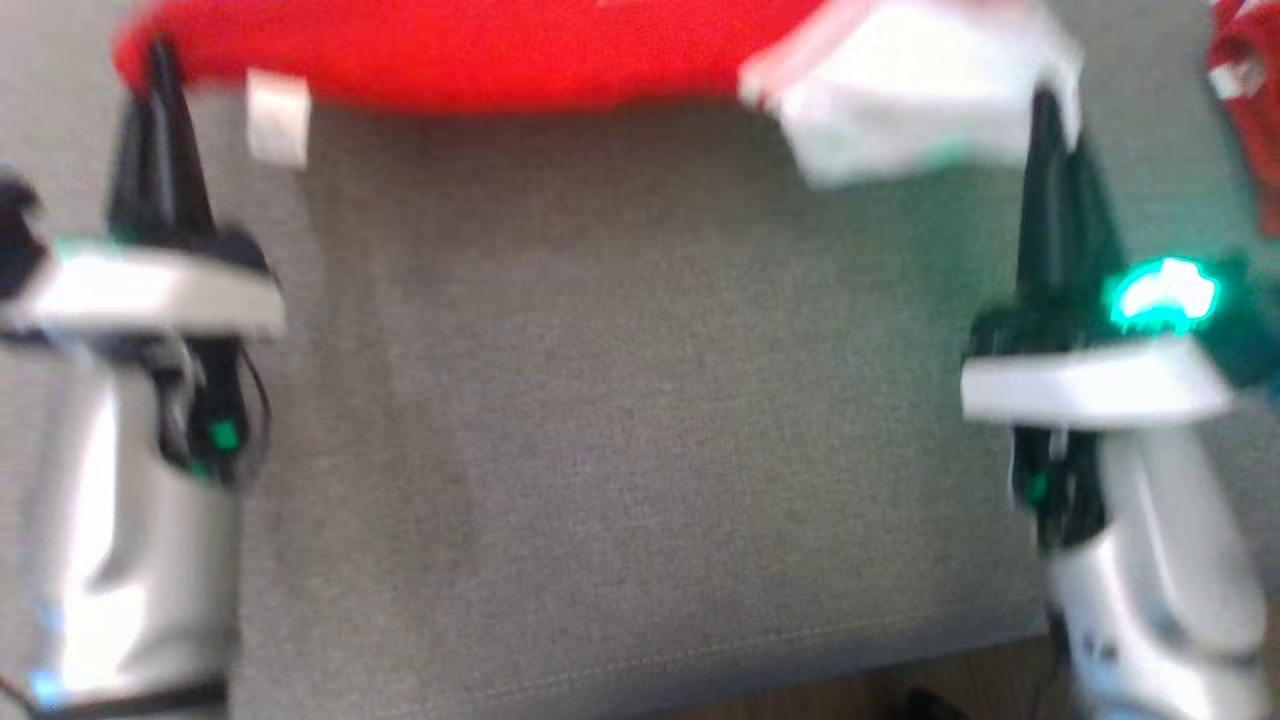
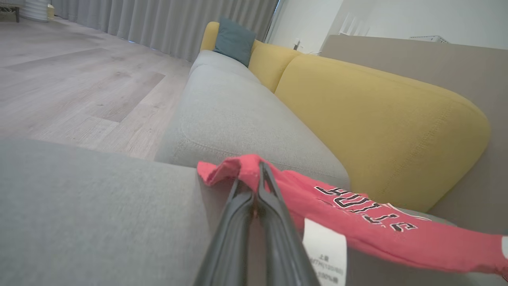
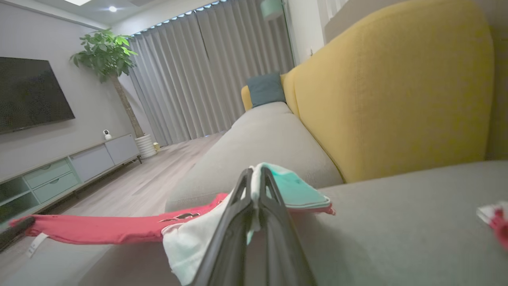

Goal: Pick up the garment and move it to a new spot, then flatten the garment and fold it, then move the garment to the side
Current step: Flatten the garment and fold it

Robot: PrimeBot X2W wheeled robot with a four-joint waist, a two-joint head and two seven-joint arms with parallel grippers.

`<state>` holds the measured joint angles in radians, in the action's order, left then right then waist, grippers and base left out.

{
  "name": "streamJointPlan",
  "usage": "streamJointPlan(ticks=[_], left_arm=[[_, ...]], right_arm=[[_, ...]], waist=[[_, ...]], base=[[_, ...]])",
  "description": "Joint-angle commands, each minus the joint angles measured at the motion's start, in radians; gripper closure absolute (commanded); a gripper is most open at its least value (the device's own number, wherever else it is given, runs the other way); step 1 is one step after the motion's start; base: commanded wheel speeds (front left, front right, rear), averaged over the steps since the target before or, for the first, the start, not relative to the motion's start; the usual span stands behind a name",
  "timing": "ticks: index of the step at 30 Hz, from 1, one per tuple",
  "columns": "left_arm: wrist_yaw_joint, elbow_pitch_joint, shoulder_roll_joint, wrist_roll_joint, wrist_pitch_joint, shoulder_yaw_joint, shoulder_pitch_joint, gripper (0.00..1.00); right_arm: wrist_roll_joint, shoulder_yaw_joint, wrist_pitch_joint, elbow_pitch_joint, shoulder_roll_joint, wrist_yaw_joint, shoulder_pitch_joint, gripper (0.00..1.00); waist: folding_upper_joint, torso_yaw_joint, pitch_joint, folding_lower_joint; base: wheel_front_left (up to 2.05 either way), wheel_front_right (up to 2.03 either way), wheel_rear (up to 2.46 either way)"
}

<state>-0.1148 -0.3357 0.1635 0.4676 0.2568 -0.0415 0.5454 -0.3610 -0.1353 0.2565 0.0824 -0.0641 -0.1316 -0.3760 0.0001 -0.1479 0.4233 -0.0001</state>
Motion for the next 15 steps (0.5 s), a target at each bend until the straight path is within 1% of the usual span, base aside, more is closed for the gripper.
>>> streamJointPlan(ticks=[1, 2, 9, 15], left_arm=[[-0.004, 0.065, 0.003, -0.007, 0.005, 0.054, -0.07, 1.0], [-0.004, 0.065, 0.003, -0.007, 0.005, 0.054, -0.07, 1.0], [-0.009, 0.176, -0.081, -0.017, 0.005, 0.076, -0.369, 1.0], [-0.011, 0.232, -0.108, -0.009, 0.005, 0.059, -0.56, 1.0]], right_arm=[[-0.002, -0.017, 0.005, -0.038, 0.014, 0.001, 0.072, 1.0], [-0.002, -0.017, 0.005, -0.038, 0.014, 0.001, 0.072, 1.0], [-0.009, -0.003, 0.005, -0.02, 0.008, 0.001, 0.313, 1.0], [-0.017, -0.014, -0.003, -0.043, 0.001, 0.001, 0.483, 1.0]], waist=[[-0.0001, 0.023, -0.111, 0.0001], [-0.0001, 0.023, -0.111, 0.0001], [-0.0001, 0.041, -0.25, 0.0001], [-0.0001, 0.061, -0.32, 0.0001]], base=[[0.0, 0.0, 0.0], [0.0, 0.0, 0.0], [0.0, 0.0, 0.0], [0.0, 0.0, 0.0]])
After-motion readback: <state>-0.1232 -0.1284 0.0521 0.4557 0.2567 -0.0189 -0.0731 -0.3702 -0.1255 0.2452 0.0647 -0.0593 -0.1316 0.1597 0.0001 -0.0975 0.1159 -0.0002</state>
